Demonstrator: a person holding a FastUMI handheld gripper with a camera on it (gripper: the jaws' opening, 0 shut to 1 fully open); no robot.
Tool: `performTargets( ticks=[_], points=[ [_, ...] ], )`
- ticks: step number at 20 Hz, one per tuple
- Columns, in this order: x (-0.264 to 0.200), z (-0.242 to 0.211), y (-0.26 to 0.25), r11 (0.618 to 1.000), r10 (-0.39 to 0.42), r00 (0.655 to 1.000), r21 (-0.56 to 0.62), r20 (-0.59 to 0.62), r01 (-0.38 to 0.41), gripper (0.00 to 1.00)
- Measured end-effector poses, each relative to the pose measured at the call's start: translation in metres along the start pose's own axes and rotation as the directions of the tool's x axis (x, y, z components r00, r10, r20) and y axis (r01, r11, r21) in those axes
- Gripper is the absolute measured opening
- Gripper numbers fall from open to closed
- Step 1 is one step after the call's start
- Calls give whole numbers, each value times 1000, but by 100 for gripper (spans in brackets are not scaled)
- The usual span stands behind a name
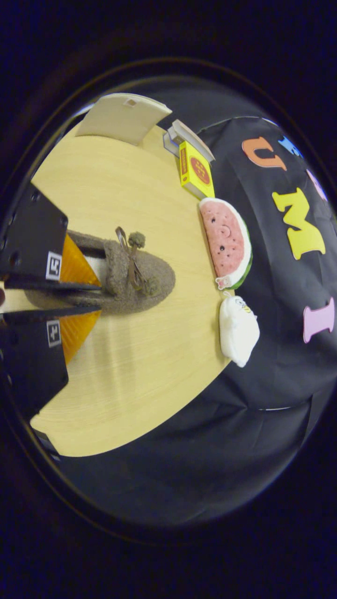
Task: Open the storage box then place both shoes into the box .Put the left shoe in first, then the right shoe, with the right side of both shoes facing outward in a uniform manner.
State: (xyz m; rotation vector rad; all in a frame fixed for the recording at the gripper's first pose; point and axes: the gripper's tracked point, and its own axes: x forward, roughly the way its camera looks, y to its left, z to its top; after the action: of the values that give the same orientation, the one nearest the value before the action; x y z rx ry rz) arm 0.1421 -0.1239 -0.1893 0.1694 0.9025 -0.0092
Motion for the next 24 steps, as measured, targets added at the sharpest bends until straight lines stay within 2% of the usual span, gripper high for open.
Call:
performTargets(
  ticks=[1,2,3,7,11,15,19,24],
  points=[
    [2,1,-1,1000,5,1000,27,1,-5,10],
    [2,-2,-2,997,11,1000,73,4,-11,10],
    [1,2,-1,994,22,1000,106,2,-22,0],
    [-10,-1,14,973,69,997,222,18,-71,0],
    [-40,6,56,957,114,992,263,56,-125,0],
    [-88,22,142,940,183,978,276,95,-203,0],
    [-135,47,248,939,232,964,230,130,-256,0],
    [-165,59,373,941,268,945,158,186,-298,0]
  ],
)
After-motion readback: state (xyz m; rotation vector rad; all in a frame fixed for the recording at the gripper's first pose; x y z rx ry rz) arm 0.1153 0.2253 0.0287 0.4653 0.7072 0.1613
